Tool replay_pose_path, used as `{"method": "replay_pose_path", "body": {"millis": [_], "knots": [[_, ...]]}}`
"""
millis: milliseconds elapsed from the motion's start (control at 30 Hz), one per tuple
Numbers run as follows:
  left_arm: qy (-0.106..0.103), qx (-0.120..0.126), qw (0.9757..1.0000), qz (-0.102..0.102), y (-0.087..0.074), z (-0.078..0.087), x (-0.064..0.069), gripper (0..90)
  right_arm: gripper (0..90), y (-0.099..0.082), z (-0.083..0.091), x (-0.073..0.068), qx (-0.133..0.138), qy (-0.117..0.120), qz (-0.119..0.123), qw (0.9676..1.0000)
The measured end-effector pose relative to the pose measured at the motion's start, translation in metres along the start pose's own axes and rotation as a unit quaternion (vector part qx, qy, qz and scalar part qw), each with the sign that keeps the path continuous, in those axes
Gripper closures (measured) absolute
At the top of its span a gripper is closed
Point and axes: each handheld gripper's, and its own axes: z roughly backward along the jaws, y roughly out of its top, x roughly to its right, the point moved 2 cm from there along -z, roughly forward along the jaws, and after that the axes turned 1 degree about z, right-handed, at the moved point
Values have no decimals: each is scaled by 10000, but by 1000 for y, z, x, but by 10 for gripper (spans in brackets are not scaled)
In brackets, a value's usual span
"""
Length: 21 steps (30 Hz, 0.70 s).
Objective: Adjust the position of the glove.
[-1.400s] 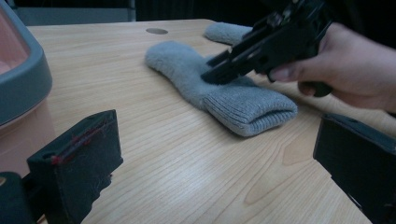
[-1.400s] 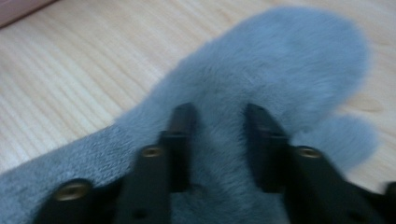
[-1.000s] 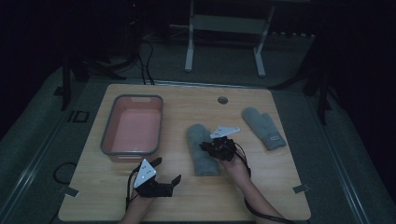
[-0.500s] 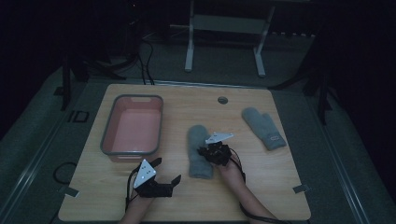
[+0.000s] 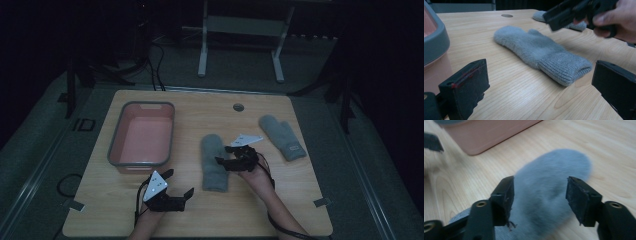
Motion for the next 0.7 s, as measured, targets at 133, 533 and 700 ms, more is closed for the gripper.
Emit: {"method": "replay_pose_path", "body": {"millis": [133,533,700], "knots": [[3,1,10000,16,0,0,0,13,327,2,22,17,111,-222,-209,9995],[13,-23,10000,3,0,-1,0,13,374,-13,71,91,82,-1063,-173,9941],[14,-37,10000,0,-1,-1,-1,13,437,-20,85,126,145,-1228,-285,9919]]}}
